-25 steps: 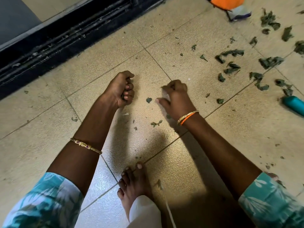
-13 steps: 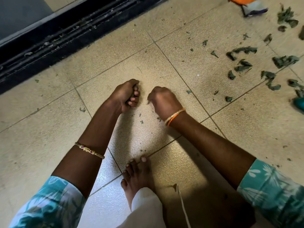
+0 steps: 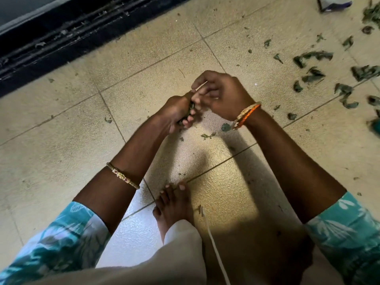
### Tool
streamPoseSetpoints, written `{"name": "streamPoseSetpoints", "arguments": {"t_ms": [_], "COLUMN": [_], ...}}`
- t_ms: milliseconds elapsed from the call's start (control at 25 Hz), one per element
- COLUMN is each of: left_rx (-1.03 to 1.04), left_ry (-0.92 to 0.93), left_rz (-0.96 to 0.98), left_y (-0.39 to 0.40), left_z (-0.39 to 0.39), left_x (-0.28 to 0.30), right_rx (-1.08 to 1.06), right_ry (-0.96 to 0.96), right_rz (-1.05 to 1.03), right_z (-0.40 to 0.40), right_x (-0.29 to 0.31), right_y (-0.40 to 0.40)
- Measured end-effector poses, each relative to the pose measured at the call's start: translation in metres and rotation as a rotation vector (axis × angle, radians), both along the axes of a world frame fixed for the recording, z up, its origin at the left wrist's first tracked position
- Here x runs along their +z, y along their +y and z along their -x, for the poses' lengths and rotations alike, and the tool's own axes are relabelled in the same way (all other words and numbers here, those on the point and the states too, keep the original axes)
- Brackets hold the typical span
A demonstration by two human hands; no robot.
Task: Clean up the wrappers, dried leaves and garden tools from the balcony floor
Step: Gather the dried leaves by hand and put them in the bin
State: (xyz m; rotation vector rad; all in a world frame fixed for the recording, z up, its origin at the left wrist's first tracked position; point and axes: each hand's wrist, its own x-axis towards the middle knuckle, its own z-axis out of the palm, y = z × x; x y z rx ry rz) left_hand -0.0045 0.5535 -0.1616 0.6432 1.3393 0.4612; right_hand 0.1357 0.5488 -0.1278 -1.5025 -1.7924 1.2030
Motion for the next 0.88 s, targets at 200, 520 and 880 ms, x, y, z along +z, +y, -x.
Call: {"name": "streamPoseSetpoints", "arguments": {"t_ms": [200, 520, 880], "left_rx": [0.07, 0.198, 0.246], "left_ry": [0.033, 0.031, 0.016], "left_rz": [0.049, 0.05, 0.077], "left_y": [-0.001, -0.011, -0.024], "left_z": [0.032, 0.067, 0.069], "left_x": [-0.006, -0.007, -0.007], "right_rx": [0.1, 0.124, 0.161], "right_ry": [-0.611, -0.512, -0.358], "right_rz": [0.325, 0.227, -0.009], "right_z": [-0.041, 0.034, 0.06], "right_x": [-0.001, -0.027, -0.049], "right_y": [-0.013, -0.06, -0.055]}}
